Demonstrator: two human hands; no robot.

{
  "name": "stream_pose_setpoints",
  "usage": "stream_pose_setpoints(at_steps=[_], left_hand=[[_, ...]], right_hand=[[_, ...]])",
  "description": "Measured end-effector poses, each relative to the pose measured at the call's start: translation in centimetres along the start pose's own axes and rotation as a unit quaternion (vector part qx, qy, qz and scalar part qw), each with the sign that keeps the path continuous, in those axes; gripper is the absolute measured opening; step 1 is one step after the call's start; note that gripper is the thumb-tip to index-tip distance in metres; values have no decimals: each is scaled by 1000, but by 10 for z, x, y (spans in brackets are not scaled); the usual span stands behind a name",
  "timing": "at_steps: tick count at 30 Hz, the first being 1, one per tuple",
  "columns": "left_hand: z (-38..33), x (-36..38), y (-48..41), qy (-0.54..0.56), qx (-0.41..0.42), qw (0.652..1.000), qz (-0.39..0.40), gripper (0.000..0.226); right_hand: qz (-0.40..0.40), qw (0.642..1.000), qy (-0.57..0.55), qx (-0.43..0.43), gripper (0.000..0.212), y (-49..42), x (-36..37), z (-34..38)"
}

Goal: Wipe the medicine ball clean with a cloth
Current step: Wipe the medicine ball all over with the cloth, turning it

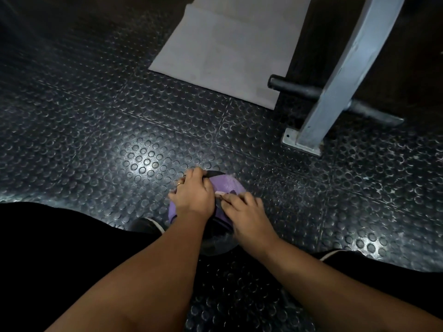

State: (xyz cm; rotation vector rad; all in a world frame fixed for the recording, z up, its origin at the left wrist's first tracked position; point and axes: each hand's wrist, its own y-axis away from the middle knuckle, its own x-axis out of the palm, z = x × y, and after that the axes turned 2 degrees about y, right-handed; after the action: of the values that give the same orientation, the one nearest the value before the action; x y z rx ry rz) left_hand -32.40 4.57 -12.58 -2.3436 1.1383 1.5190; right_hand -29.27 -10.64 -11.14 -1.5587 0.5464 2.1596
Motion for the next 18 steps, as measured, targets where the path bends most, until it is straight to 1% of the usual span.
stream_pose_setpoints(at_steps=[3,7,10,11,13,15,18], left_hand=[[2,-1,-3,9,3,1000,-6,25],[2,1,6,12,8,1000,-11,27],[0,4,8,1,17,1000,-8,27],[-1,4,6,2,16,1000,-5,27],[-1,2,-1,10,10,1000,-3,26],[-1,0,-8,30,-1,1000,-8,25],[-2,-4,-20,55,-12,998,7,22]], right_hand=[[-12,1000,-9,16,48,-21,2,-5],[15,988,-108,110,42,-65,8,-14],[87,966,-172,170,45,-95,12,-34],[96,961,-183,182,43,-98,12,-36],[81,960,-197,182,42,-91,9,-30],[45,963,-213,160,51,-72,3,-18],[24,963,-229,142,59,-40,2,-7]])
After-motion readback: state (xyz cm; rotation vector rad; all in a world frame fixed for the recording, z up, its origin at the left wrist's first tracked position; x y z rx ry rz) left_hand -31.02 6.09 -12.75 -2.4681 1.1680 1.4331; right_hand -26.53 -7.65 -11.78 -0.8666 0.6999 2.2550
